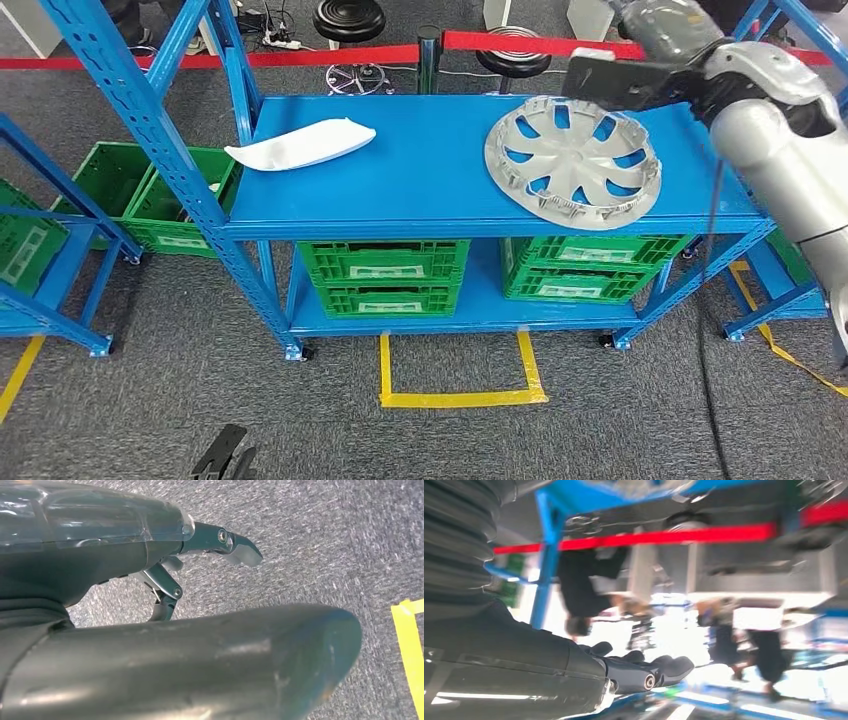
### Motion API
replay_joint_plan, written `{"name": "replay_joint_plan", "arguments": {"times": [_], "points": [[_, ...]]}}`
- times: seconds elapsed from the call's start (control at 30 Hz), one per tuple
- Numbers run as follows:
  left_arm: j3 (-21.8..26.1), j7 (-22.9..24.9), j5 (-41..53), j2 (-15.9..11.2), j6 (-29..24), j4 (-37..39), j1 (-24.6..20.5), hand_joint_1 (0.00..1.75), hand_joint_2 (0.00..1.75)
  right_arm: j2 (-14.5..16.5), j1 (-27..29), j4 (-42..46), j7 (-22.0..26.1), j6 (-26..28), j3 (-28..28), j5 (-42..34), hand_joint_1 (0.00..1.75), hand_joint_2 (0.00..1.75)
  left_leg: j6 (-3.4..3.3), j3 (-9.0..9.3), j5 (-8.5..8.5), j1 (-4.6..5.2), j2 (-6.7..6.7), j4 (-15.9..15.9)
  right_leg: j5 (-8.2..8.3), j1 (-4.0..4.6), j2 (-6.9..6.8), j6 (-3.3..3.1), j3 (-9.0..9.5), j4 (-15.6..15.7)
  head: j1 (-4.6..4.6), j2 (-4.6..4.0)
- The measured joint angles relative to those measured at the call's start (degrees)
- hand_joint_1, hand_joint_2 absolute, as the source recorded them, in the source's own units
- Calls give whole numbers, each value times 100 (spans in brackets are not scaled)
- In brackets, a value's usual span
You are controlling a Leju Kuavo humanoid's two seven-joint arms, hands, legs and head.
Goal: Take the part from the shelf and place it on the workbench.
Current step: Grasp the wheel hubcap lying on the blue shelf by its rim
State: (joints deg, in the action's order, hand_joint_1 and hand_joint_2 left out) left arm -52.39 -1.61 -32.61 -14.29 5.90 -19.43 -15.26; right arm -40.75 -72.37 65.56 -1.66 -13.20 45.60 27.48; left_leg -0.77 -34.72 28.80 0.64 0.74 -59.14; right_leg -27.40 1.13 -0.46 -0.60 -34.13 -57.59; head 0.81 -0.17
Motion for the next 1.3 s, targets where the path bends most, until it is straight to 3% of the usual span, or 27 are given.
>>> {"name": "replay_joint_plan", "arguments": {"times": [0.1, 0.43, 0.7, 0.97, 1.13, 1.3], "points": [[35, -18, 79, 10, 47, 2, -2, 0, 0, 10, -93, -609, 84, 162, -264, 208, 0, 175, -1, 1, 1, 2, 3, -2, -2, -1, -1, 4, -1, 1, 3, 0], [171, -133, 203, 20, 97, 38, 82, 0, 0, 3, -506, -2147, 82, -160, -940, -191, 0, 175, -14, 2, 9, 1, -16, -2, -8, -2, -2, 14, -1, 1, 1, 0], [296, -75, 282, 43, 68, 44, 61, 0, 0, 131, -580, -2529, 85, -702, -1021, -461, 0, 175, -15, 9, 11, 0, -61, -2, -8, 0, 22, 15, -1, 0, -5, 0], [369, -19, 403, 66, 82, 59, 63, 0, 0, 264, -551, -2779, 432, -1200, -928, -330, 0, 175, -17, 11, 13, 0, -86, -1, -8, 0, 41, 15, -1, -1, -2, 0], [432, -39, 455, 78, 122, 66, 75, 0, 0, 348, -439, -2878, 685, -1327, -776, -283, 0, 175, -19, 11, 14, 1, -94, -1, -7, 0, 45, 16, -1, -1, -2, 0], [469, 55, 452, 84, 131, 72, 65, 0, 0, 502, -402, -2846, 579, -1406, -705, -716, 0, 175, -24, 16, 17, 1, -130, -1, -4, 0, 67, 20, -1, -1, 1, 0]]}}
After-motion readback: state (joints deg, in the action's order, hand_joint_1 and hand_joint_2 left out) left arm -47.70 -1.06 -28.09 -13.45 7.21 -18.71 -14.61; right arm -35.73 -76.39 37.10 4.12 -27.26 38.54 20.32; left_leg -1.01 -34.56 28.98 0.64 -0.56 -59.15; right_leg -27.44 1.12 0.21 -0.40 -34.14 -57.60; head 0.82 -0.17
